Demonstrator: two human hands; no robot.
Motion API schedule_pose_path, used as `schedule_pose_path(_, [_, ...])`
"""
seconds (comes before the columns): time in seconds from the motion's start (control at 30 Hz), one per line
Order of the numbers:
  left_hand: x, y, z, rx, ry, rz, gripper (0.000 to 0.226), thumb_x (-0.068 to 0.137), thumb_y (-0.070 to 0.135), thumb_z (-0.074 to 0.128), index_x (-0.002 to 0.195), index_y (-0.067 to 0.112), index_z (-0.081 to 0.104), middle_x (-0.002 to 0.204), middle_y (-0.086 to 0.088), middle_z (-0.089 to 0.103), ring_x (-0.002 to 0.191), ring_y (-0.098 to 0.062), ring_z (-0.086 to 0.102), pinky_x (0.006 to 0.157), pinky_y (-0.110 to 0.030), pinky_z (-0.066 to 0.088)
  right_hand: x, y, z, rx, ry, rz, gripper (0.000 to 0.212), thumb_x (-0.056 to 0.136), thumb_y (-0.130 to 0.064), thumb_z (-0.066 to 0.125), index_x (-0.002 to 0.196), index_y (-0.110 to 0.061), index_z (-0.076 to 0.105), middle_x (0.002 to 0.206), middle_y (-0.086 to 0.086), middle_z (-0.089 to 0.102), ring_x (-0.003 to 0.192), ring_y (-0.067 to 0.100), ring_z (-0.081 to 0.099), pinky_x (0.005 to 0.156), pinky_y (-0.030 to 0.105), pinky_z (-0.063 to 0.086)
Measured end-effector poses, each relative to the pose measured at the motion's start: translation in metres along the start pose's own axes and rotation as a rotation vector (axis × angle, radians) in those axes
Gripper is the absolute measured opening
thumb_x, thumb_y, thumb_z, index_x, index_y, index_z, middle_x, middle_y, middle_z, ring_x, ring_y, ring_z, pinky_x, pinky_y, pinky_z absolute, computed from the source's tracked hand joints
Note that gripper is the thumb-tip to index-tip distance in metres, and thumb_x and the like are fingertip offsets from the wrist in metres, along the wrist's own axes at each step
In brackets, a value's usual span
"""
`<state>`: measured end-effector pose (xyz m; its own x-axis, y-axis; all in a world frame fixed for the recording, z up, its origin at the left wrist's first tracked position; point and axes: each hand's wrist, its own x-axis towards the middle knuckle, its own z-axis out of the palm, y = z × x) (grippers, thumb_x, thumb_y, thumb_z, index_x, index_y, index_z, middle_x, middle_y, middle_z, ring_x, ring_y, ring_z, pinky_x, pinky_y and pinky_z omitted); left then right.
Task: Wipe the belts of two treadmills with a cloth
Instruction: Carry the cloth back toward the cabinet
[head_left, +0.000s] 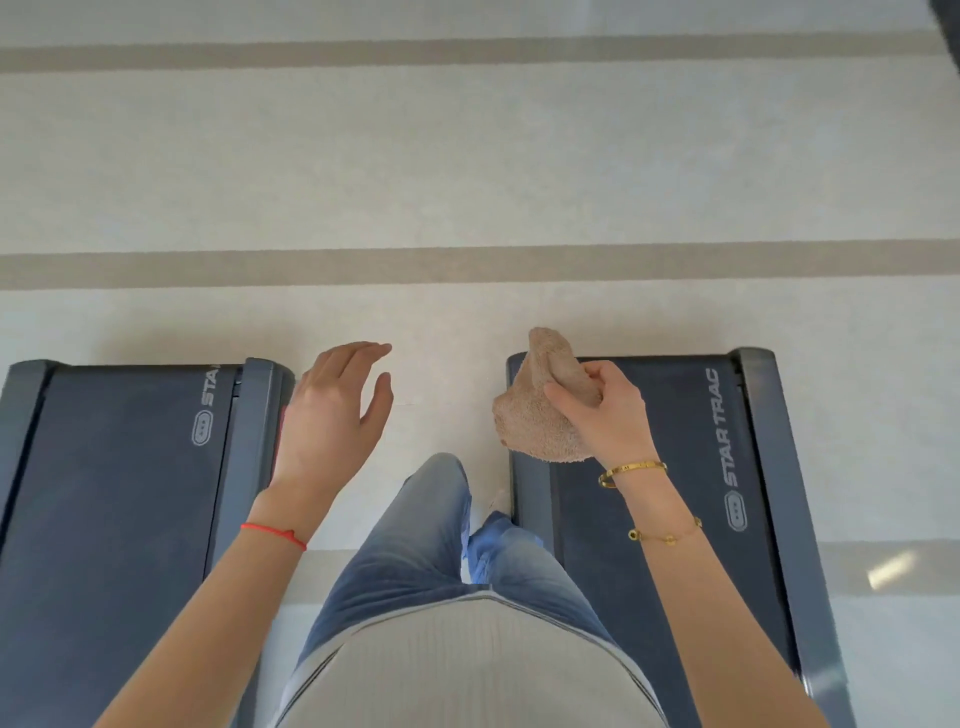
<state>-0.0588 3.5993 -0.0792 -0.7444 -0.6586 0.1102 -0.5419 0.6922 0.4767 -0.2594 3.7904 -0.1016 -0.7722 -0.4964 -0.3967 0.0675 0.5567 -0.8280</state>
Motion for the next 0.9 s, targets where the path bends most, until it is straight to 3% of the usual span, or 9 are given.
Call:
schedule_pose_path(0.3, [0.050, -0.047, -0.031, -0.014, 0.155, -0.197, 0.029, 0.096, 0.010, 0.057, 0.123, 0.006, 0.064, 0.112, -0.009, 0.067, 0.104, -0.031, 0.061, 0.084, -0.050, 0.053, 0.077, -0.083, 0.064, -0.018, -0.176, -0.115, 0.033, 0.082, -0.031, 0.078, 0.107, -0.015, 0.062, 0.099, -0.006, 0.066, 0.091, 0.007, 0.063, 0.075, 0.024, 0.050])
schedule_pose_path(0.53, [0.133, -0.122, -0.088, 0.031, 0.282, -0.325, 0.030, 0.097, 0.014, 0.057, 0.126, 0.011, 0.063, 0.120, -0.003, 0.066, 0.103, -0.026, 0.061, 0.079, -0.034, 0.049, 0.174, -0.191, 0.158, -0.027, -0.307, -0.198, 0.034, 0.080, -0.028, 0.080, 0.107, -0.015, 0.063, 0.097, -0.009, 0.067, 0.088, 0.003, 0.063, 0.072, 0.017, 0.049])
schedule_pose_path(0.7, [0.197, -0.188, -0.132, 0.076, 0.324, -0.390, 0.031, 0.098, 0.017, 0.055, 0.128, 0.012, 0.062, 0.123, -0.003, 0.065, 0.112, -0.024, 0.059, 0.083, -0.040, 0.053, 0.238, -0.274, 0.233, 0.003, -0.384, -0.237, 0.031, 0.079, -0.025, 0.081, 0.103, -0.016, 0.063, 0.095, -0.005, 0.070, 0.084, 0.006, 0.066, 0.073, 0.022, 0.050])
schedule_pose_path(0.9, [0.273, -0.251, -0.161, 0.099, 0.345, -0.462, 0.030, 0.098, 0.016, 0.055, 0.126, 0.012, 0.062, 0.121, -0.003, 0.065, 0.107, -0.025, 0.061, 0.077, -0.038, 0.051, 0.306, -0.345, 0.300, 0.022, -0.454, -0.257, 0.029, 0.080, -0.022, 0.080, 0.102, -0.014, 0.063, 0.093, -0.002, 0.072, 0.085, 0.009, 0.068, 0.077, 0.025, 0.053])
